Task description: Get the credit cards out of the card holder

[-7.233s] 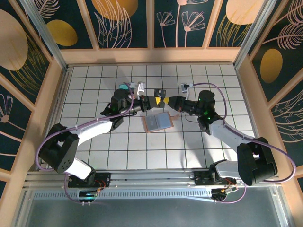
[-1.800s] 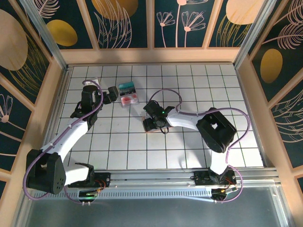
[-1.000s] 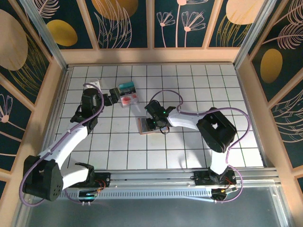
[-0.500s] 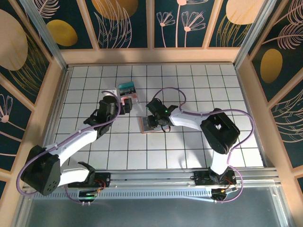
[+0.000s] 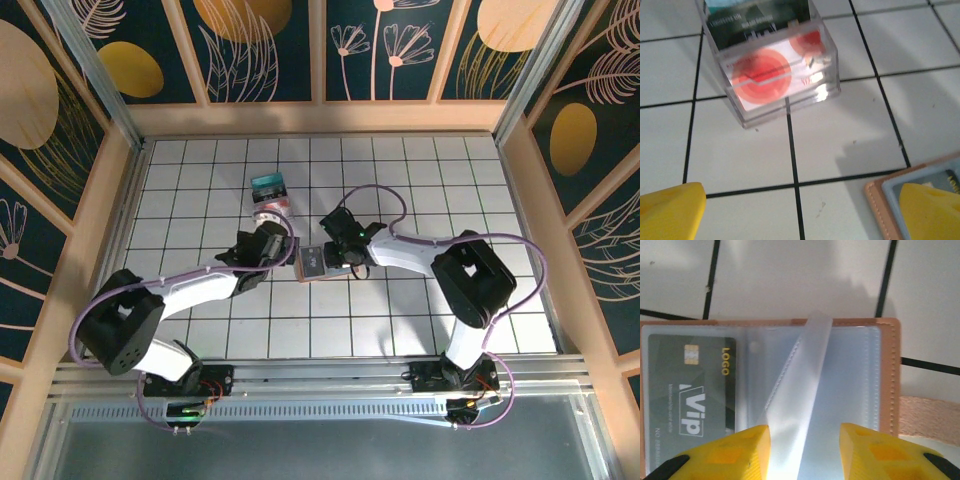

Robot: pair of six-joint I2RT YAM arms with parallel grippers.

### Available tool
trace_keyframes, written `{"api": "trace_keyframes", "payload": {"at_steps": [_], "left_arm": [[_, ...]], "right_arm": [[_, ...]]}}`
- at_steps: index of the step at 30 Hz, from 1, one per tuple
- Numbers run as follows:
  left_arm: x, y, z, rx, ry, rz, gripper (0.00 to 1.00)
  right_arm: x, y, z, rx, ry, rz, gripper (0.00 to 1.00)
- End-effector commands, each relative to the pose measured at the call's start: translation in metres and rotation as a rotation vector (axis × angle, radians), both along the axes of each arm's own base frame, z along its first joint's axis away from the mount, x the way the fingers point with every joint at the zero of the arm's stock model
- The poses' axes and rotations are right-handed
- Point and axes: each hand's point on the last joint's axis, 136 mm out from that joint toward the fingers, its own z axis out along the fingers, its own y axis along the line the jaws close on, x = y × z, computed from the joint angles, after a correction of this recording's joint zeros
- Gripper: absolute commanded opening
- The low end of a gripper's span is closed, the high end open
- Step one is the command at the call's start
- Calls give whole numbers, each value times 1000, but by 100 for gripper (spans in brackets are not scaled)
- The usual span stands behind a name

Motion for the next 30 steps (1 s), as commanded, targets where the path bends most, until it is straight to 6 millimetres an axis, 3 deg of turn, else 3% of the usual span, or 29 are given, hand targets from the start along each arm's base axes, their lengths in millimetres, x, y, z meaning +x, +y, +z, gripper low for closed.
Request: {"api": "trace_keyframes", "payload": {"at_steps": [1,14,20,26,30], "left_arm": [[-2,-1,-10,63,22,15,99],[-13,-14,-46,161,92,-14,99],[-10,-21,-47,159,91,-15,99],[-8,-13,-28,48,59,101,99],[-1,9,-19,-52,79,215,99]], "right_arm": [[3,-17,12,2,-32,-57,41],[9,-46,10,53,-38,-137,39],[11,-48,23,102,-59,-149,39],[2,-26,39,140,-73,-75,36],[-9,0,39,127,-64,-19,35]]}}
